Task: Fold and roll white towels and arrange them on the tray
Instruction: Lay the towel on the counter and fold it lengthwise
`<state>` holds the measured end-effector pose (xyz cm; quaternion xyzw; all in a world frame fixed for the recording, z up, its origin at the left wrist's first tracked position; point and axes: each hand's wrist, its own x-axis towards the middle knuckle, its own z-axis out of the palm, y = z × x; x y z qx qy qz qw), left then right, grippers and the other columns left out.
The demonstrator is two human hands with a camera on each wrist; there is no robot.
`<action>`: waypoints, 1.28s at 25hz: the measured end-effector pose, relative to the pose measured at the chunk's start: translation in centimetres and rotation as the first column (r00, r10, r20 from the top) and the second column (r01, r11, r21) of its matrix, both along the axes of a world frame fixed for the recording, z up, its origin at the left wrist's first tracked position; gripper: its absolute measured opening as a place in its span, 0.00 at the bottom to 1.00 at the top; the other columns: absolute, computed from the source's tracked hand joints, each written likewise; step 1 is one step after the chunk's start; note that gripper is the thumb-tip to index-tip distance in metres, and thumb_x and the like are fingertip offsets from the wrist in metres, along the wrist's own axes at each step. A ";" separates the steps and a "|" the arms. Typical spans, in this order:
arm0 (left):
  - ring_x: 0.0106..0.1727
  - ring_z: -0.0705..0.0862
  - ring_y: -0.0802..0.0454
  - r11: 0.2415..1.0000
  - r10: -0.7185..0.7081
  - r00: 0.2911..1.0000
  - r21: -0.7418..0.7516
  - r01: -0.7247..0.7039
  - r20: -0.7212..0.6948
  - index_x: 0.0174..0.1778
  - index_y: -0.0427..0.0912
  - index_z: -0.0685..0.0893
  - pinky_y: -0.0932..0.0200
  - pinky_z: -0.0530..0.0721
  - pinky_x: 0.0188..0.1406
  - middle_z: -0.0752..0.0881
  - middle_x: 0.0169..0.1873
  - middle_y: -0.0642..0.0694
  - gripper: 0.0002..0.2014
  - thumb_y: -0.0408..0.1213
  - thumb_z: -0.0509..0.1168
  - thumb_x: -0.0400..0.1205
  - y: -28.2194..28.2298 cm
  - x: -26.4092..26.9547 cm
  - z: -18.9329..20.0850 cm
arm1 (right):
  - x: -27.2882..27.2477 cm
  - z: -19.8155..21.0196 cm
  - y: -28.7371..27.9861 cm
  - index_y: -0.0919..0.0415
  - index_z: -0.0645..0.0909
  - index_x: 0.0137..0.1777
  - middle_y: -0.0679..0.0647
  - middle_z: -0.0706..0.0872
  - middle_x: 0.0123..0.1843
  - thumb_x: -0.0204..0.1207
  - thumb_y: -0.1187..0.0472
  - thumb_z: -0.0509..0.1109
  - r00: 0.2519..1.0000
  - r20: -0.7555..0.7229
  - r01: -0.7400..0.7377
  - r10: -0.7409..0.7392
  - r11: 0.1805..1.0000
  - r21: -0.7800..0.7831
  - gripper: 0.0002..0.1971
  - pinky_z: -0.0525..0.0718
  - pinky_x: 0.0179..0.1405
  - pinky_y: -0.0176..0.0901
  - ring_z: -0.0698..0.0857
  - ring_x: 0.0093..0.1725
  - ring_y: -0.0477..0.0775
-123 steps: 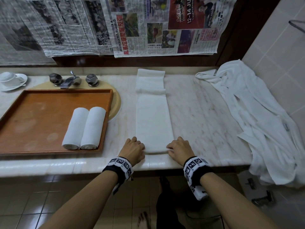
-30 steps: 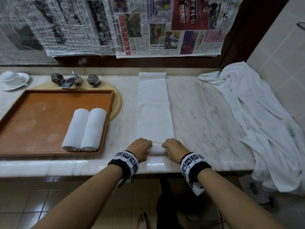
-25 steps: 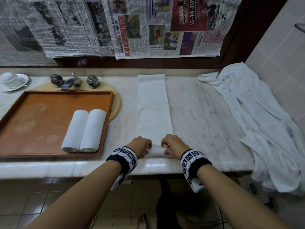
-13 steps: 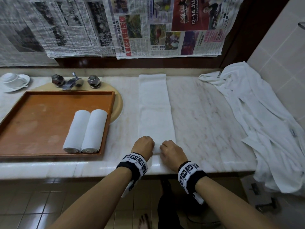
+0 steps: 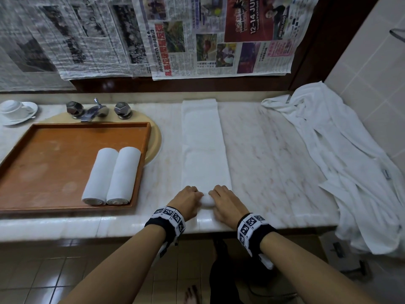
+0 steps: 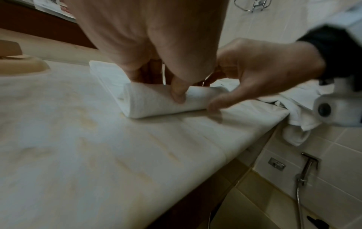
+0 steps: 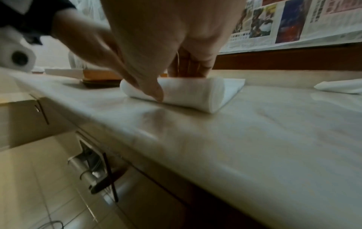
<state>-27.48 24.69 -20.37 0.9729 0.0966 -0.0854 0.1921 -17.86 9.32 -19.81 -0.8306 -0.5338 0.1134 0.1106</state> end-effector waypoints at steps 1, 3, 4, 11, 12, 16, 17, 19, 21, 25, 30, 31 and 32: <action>0.58 0.78 0.43 1.000 -0.006 1.000 -0.022 0.005 -0.019 0.61 0.38 0.84 0.54 0.77 0.56 0.83 0.56 0.41 0.14 0.33 0.62 0.81 0.2 0.0 0.1 | -0.4 -0.6 -0.2 0.62 0.81 0.51 0.57 0.81 0.50 0.63 0.72 0.73 1.000 -0.002 -0.012 0.012 1.000 0.002 0.16 0.82 0.43 0.48 0.80 0.46 0.59; 0.56 0.79 0.43 0.999 -0.030 0.999 -0.030 0.029 -0.036 0.58 0.38 0.86 0.55 0.77 0.54 0.83 0.53 0.41 0.13 0.33 0.62 0.80 0.2 0.0 0.5 | -0.4 -1.4 -0.1 0.61 0.82 0.48 0.55 0.82 0.45 0.57 0.74 0.78 0.999 0.009 -0.033 0.033 0.999 0.020 0.19 0.84 0.37 0.48 0.81 0.42 0.57; 0.55 0.79 0.44 0.999 -0.037 0.999 -0.023 0.036 -0.013 0.56 0.39 0.87 0.55 0.77 0.52 0.83 0.52 0.41 0.12 0.34 0.63 0.79 0.2 0.0 0.6 | -0.1 -1.4 0.1 0.62 0.83 0.49 0.56 0.83 0.47 0.59 0.75 0.77 0.999 -0.021 -0.031 0.032 0.999 0.019 0.18 0.84 0.41 0.50 0.81 0.44 0.58; 0.53 0.80 0.45 0.998 0.061 0.982 -0.035 -0.055 0.179 0.50 0.39 0.90 0.51 0.82 0.48 0.85 0.49 0.43 0.09 0.34 0.64 0.82 -1.1 -0.6 -0.1 | 1.3 -0.1 1.1 0.62 0.79 0.64 0.57 0.79 0.60 0.82 0.64 0.62 0.997 -0.025 -0.075 0.073 0.994 -0.081 0.12 0.73 0.61 0.45 0.74 0.62 0.57; 0.53 0.80 0.45 0.998 0.063 0.981 -0.035 -0.057 0.181 0.50 0.38 0.89 0.52 0.81 0.48 0.84 0.50 0.42 0.09 0.33 0.63 0.83 -0.9 -0.4 -0.2 | 1.0 -0.2 1.0 0.64 0.79 0.65 0.58 0.80 0.60 0.80 0.65 0.65 0.996 0.058 -0.070 0.073 0.997 -0.044 0.14 0.75 0.62 0.47 0.76 0.61 0.59; 0.54 0.78 0.44 0.998 0.054 0.989 -0.027 -0.051 0.136 0.52 0.36 0.87 0.58 0.76 0.50 0.82 0.51 0.41 0.11 0.28 0.59 0.84 -0.1 1.3 -0.3 | -1.1 -1.9 0.3 0.67 0.81 0.62 0.59 0.84 0.54 0.63 0.67 0.77 0.975 0.218 -0.057 0.039 0.996 0.075 0.25 0.84 0.59 0.50 0.83 0.52 0.59; 0.55 0.77 0.45 0.998 0.059 0.990 -0.022 -0.057 0.128 0.52 0.36 0.87 0.58 0.75 0.50 0.81 0.51 0.41 0.11 0.28 0.58 0.84 -0.2 1.7 -0.2 | -1.4 -2.2 0.2 0.68 0.78 0.65 0.59 0.82 0.55 0.65 0.66 0.75 0.971 0.232 -0.067 0.053 0.996 0.053 0.25 0.82 0.61 0.50 0.81 0.53 0.59; 0.55 0.77 0.45 0.996 0.086 0.984 -0.013 -0.085 0.156 0.52 0.37 0.87 0.56 0.79 0.51 0.80 0.51 0.42 0.11 0.27 0.59 0.84 -0.4 1.9 -0.4 | -1.0 -2.5 0.2 0.69 0.74 0.67 0.60 0.80 0.56 0.66 0.67 0.73 0.962 0.263 -0.076 0.069 0.997 0.018 0.27 0.80 0.63 0.51 0.78 0.54 0.59; 0.52 0.79 0.44 0.994 0.101 0.969 0.006 -0.105 0.226 0.50 0.36 0.87 0.51 0.83 0.48 0.82 0.50 0.42 0.09 0.24 0.63 0.80 -0.7 1.2 -0.8 | -0.2 -2.0 0.5 0.68 0.77 0.64 0.59 0.83 0.54 0.60 0.68 0.77 0.972 0.223 -0.077 0.069 0.997 0.029 0.29 0.83 0.60 0.50 0.82 0.53 0.59; 0.50 0.83 0.43 0.998 0.055 0.924 -0.003 -0.058 0.377 0.48 0.36 0.86 0.52 0.88 0.42 0.86 0.48 0.42 0.11 0.28 0.76 0.72 -1.5 -1.3 -1.5 | 0.4 -0.6 0.6 0.68 0.83 0.59 0.61 0.86 0.55 0.57 0.74 0.78 0.992 0.112 -0.055 0.050 0.998 0.034 0.27 0.85 0.59 0.51 0.85 0.55 0.62; 0.52 0.76 0.48 1.000 0.024 0.878 -0.022 -0.015 0.478 0.51 0.36 0.85 0.58 0.82 0.49 0.85 0.49 0.42 0.19 0.20 0.75 0.64 -2.2 -3.1 -3.2 | -0.5 -0.4 0.1 0.67 0.74 0.71 0.60 0.78 0.68 0.76 0.73 0.57 0.999 -0.003 -0.055 0.054 0.997 -0.056 0.23 0.72 0.70 0.50 0.73 0.67 0.61; 0.51 0.77 0.47 1.000 0.020 0.881 -0.031 -0.006 0.473 0.51 0.35 0.85 0.59 0.79 0.52 0.85 0.48 0.41 0.20 0.19 0.74 0.64 -2.2 -3.2 -3.3 | -0.9 -0.4 -0.2 0.68 0.76 0.68 0.61 0.80 0.64 0.73 0.73 0.57 0.999 0.023 -0.046 0.047 0.999 -0.016 0.23 0.76 0.66 0.52 0.77 0.63 0.62; 0.50 0.79 0.46 0.999 0.018 0.890 -0.036 -0.002 0.455 0.50 0.35 0.85 0.59 0.79 0.52 0.85 0.47 0.41 0.20 0.18 0.74 0.63 -2.0 -3.0 -3.3 | -1.2 -0.7 -0.4 0.69 0.79 0.65 0.62 0.83 0.59 0.69 0.71 0.57 0.997 0.061 -0.038 0.037 0.999 0.016 0.23 0.81 0.62 0.53 0.80 0.58 0.62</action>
